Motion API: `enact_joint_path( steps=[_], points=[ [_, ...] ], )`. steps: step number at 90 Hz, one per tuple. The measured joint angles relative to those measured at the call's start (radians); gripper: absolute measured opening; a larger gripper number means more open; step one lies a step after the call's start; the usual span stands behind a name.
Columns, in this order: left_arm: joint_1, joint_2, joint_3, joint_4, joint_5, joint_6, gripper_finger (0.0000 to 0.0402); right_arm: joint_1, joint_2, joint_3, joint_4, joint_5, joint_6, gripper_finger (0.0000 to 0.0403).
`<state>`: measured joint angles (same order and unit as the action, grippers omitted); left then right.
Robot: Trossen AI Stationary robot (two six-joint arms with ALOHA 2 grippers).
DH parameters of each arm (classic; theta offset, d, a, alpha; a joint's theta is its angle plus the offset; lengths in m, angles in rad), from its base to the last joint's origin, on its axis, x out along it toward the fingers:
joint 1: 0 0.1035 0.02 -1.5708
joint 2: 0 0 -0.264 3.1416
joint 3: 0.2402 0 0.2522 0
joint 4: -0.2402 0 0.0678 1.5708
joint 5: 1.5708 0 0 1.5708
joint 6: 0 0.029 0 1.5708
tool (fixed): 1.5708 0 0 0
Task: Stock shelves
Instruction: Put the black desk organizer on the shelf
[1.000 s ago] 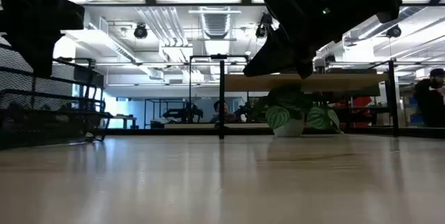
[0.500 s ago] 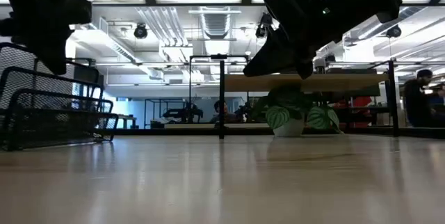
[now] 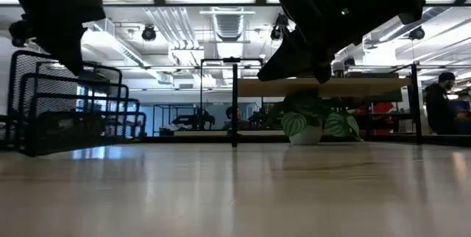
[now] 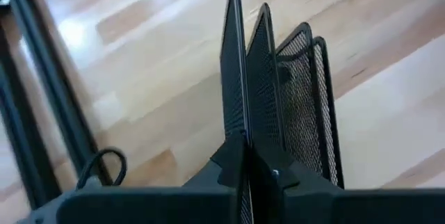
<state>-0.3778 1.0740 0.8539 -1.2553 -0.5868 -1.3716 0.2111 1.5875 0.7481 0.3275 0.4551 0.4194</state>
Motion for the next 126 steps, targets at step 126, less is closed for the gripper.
enact_joint_path(
  steps=[126],
  points=[
    [0.002, 0.152, 0.0, 0.249, -0.181, 0.199, 0.0, 0.07, 0.253, 0.0, 0.213, -0.011, 0.08, 0.0003]
  ],
)
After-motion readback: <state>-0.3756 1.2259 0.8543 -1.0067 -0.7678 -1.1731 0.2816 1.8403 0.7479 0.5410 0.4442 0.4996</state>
